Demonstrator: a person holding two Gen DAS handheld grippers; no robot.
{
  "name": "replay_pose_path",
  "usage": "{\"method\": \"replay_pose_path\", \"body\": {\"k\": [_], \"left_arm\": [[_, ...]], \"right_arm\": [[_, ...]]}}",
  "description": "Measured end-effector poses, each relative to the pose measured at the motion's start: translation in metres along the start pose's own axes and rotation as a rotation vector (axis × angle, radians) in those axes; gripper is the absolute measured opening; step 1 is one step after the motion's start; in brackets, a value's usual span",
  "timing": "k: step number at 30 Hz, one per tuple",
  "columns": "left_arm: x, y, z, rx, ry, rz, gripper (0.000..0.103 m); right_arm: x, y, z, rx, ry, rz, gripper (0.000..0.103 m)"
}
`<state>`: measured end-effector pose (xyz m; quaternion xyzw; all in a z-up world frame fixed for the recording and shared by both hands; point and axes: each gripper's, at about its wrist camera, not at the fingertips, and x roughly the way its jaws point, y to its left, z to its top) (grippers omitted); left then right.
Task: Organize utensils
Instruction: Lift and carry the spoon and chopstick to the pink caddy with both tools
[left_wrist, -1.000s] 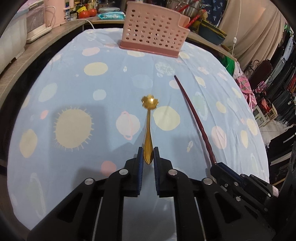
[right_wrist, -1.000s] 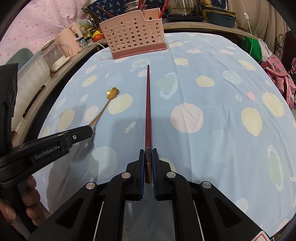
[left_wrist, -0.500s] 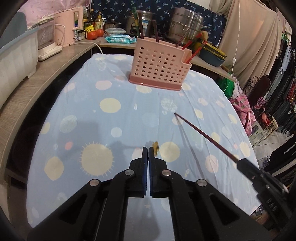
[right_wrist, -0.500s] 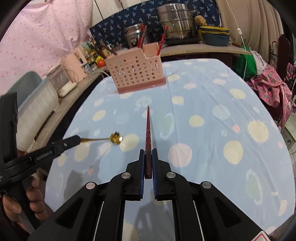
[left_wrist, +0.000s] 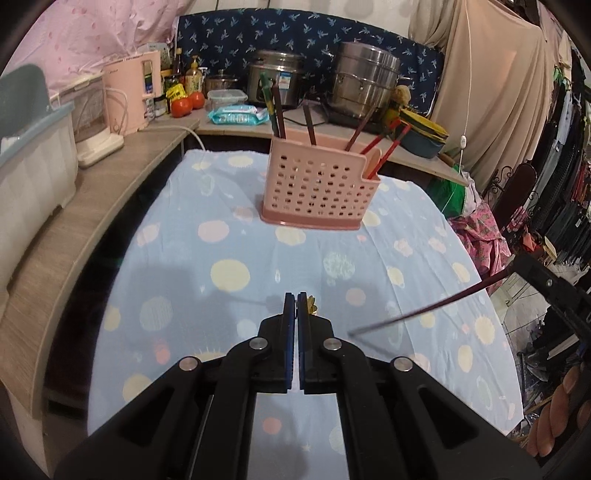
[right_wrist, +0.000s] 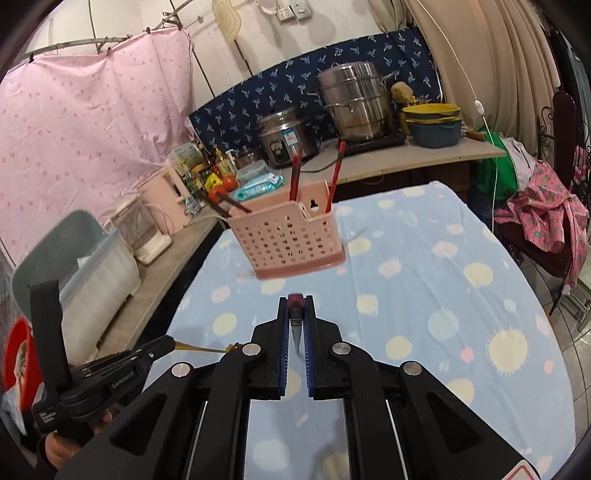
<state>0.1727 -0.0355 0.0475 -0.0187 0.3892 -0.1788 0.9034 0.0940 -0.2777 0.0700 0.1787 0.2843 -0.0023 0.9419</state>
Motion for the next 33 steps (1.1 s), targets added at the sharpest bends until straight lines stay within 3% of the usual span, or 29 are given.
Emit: {"method": "replay_pose_path", "body": {"k": [13,25,29,33], "left_arm": [[0.004,-0.012,0.057,0.107,-0.071,0.022,0.001],[0.000,-0.037,0.166,0.175,-0.216,0.007,0.001],[0.018,-0.037,0.196,0.164,-0.228,0.023,0.001],[0.046,-0.026,0.210,0.141,-0.192,0.056,0.001]], "right_arm": [[0.015,0.013,0.069,-0.018,-0.119,0.037,0.007],[0.035,0.033,0.180,-0.033,-0.326,0.033,0.007],[0.056,0.040,0.204,-0.033,-0.341,0.026,0.007],[0.086,0.045,0.212,-0.037,-0.321,0.017,0.007]]}}
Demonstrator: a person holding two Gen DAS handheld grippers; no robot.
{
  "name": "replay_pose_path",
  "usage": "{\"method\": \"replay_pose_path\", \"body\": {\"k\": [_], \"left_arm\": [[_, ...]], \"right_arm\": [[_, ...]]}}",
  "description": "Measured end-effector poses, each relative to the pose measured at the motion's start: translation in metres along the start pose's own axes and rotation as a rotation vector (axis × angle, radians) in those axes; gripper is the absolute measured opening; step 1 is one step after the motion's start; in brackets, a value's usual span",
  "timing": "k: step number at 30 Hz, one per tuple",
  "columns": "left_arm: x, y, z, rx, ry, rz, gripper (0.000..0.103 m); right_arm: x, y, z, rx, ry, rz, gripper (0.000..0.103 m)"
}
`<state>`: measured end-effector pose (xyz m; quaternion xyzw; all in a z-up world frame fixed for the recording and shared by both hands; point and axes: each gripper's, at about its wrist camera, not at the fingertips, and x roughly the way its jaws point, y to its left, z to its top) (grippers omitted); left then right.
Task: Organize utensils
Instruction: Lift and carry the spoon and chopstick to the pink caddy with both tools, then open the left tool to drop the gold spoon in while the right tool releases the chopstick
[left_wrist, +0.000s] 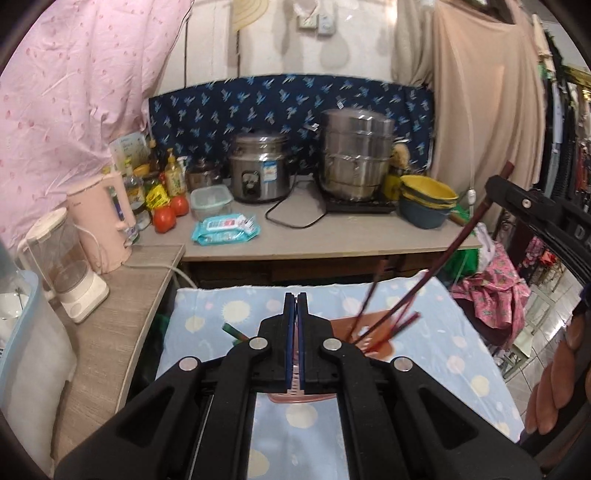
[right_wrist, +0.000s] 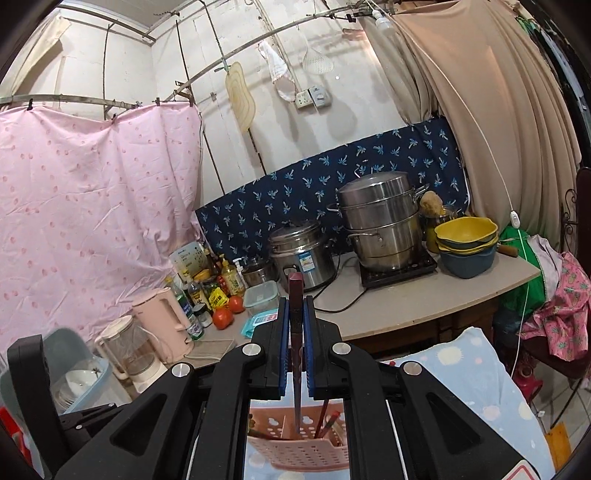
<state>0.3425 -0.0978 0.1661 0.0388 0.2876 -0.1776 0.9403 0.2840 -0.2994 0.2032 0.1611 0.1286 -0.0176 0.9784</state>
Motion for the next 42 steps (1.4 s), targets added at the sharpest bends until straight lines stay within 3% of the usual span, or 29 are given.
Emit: {"method": "replay_pose_path", "body": {"k": [8,17,19,21,22,42], "left_arm": [[0.045,0.013,-0.010,-0.018,0.081,0.021,0.001],[0.059,0.016,-0.016,-0.048,0.100,0.023,0.002],[0.060,0.019,-0.015,-0.062,0.097,0.025,0.006],[0.059,0.021,-0.016,-0.071,0.091,0.037,0.021],[0.058,0.021,-0.017,-0.070,0.088,0.037,0.022],[0.025,0.018,-0.041,-0.085,0.070,0.071,0.026]], "right_arm": [[0.050,-0.002,-0.029,-0.031,0.104,-0.024,0.007],[0.073,-0.004,-0.049,-0.050,0.187,-0.029,0.007],[0.073,-0.005,-0.051,-0.050,0.187,-0.032,0.013],[0.073,-0.006,-0.052,-0.050,0.190,-0.033,0.021],[0.071,-0.006,-0.053,-0.050,0.188,-0.036,0.023],[0.038,-0.017,-0.079,-0.050,0.238,-0.071,0.027]]}}
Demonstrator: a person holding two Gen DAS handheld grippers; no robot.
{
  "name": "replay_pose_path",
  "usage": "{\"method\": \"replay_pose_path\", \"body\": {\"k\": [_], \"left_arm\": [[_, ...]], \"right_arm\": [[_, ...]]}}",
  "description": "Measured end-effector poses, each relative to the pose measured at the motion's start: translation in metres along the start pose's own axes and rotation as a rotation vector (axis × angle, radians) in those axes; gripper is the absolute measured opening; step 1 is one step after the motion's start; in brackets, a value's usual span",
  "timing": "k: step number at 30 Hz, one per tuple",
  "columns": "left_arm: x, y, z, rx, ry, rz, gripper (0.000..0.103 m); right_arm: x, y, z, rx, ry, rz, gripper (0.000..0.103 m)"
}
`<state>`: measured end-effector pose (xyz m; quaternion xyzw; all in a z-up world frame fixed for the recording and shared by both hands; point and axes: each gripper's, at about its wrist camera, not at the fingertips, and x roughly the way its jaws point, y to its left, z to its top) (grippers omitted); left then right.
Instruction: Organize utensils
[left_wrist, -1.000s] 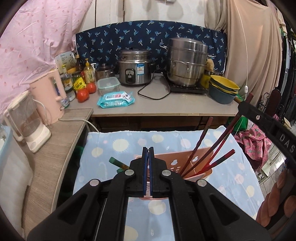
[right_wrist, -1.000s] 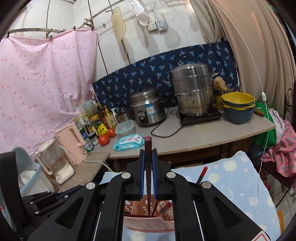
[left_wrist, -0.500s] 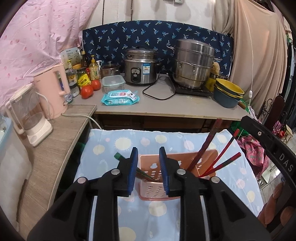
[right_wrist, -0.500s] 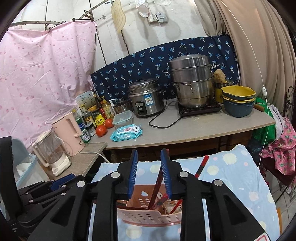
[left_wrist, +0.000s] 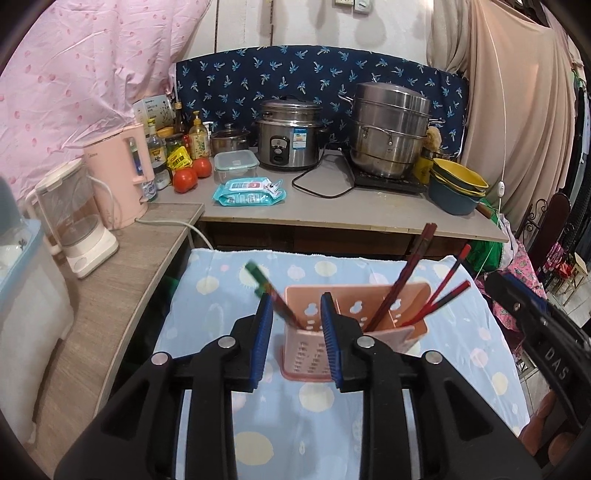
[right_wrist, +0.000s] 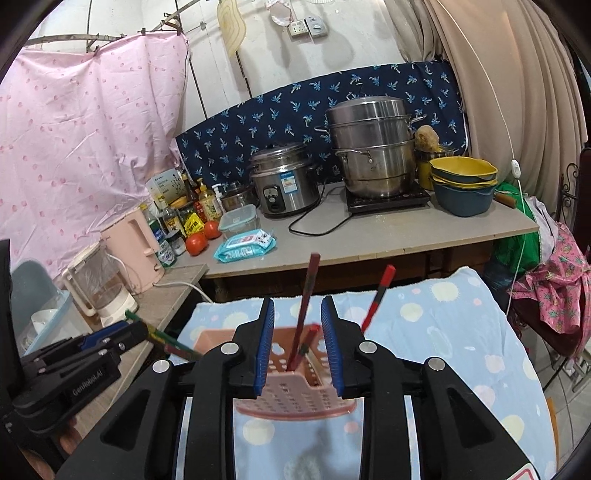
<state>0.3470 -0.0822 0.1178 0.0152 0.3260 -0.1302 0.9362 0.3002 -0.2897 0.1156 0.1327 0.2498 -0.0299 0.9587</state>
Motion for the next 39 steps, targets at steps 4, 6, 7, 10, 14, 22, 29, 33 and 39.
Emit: {"method": "replay_pose_path", "body": {"k": [4,6,7,10,14,22,29,33,39], "left_arm": [[-0.008,0.000,-0.016,-0.003,0.005,0.010,0.026],[-0.012,0.000,-0.025,-0.012,0.013,0.011,0.033],[-0.015,0.000,-0.030,-0.015,0.015,0.014,0.034],[-0.021,0.001,-0.040,-0.019,0.019,0.018,0.035],[-0.032,0.001,-0.053,-0.030,0.018,0.027,0.049],[-0.047,-0.002,-0.079,-0.037,0.027,0.044,0.062],[-0.052,-0.007,-0.099,-0.023,0.035,0.079,0.088],[-0.054,-0.009,-0.110,-0.011,0.042,0.099,0.092],[-0.055,-0.006,-0.125,-0.030,0.073,0.102,0.094]], "right_arm": [[-0.013,-0.001,-0.017,-0.019,0.022,-0.010,0.027],[-0.019,0.000,-0.026,-0.033,0.034,-0.019,0.027],[-0.022,0.000,-0.032,-0.041,0.041,-0.022,0.027],[-0.031,0.001,-0.046,-0.059,0.058,-0.033,0.038],[-0.043,0.001,-0.063,-0.075,0.082,-0.052,0.045],[-0.061,0.000,-0.090,-0.075,0.134,-0.065,0.057],[-0.068,-0.002,-0.108,-0.073,0.170,-0.068,0.059],[-0.073,-0.007,-0.117,-0.050,0.178,-0.077,0.070],[-0.080,-0.011,-0.123,-0.048,0.177,-0.115,0.085]]}}
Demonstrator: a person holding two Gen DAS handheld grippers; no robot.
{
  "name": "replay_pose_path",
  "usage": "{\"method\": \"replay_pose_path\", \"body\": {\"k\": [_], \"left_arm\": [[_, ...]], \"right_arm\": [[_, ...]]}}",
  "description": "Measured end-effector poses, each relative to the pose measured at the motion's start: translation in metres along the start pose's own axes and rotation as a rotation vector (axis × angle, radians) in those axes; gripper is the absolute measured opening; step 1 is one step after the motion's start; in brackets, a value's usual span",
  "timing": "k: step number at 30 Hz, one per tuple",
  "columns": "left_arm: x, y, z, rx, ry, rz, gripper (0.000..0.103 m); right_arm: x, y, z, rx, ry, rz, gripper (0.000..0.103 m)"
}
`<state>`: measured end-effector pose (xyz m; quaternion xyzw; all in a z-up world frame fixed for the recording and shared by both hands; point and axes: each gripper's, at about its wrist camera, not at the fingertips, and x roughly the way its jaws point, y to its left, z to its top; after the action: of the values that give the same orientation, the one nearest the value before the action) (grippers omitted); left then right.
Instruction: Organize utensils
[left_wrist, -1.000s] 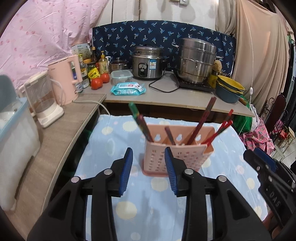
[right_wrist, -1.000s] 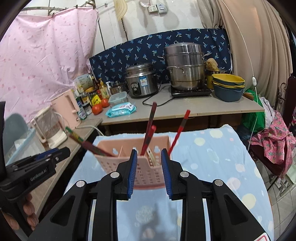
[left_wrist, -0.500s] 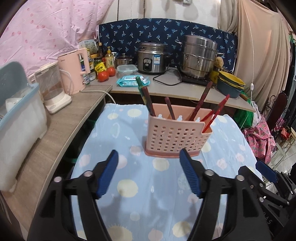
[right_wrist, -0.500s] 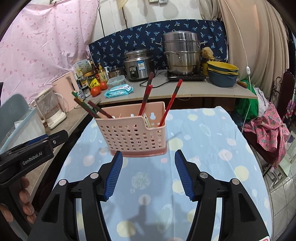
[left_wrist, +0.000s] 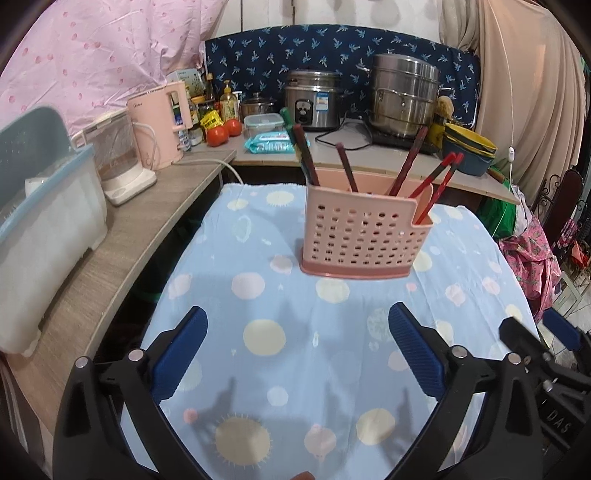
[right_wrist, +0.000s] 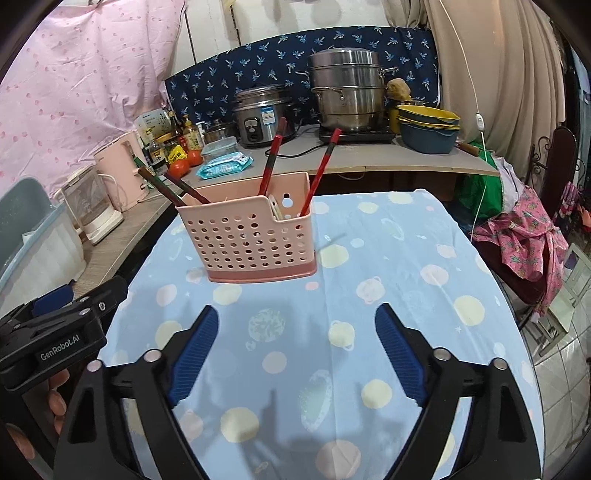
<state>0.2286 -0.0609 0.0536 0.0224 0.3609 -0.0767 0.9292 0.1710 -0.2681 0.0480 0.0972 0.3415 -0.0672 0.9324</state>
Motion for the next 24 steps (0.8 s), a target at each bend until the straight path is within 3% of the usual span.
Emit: {"method": "replay_pose_path", "body": {"k": [4,6,24], "left_arm": [[0.001,0.000,-0.011,0.000,0.021,0.012,0.094],[0.001,0.000,-0.014,0.000,0.028,0.013,0.094],[-0.004,-0.005,-0.031,0.021,0.031,0.035,0.095]], "right_arm": [[-0.002,-0.004,-0.005,-0.001,-0.004,-0.020,0.088],[-0.003,-0.005,-0.007,-0.005,0.000,-0.024,0.097],[-0.005,0.005,-0.026,-0.059,0.016,-0.051,0.096]]}}
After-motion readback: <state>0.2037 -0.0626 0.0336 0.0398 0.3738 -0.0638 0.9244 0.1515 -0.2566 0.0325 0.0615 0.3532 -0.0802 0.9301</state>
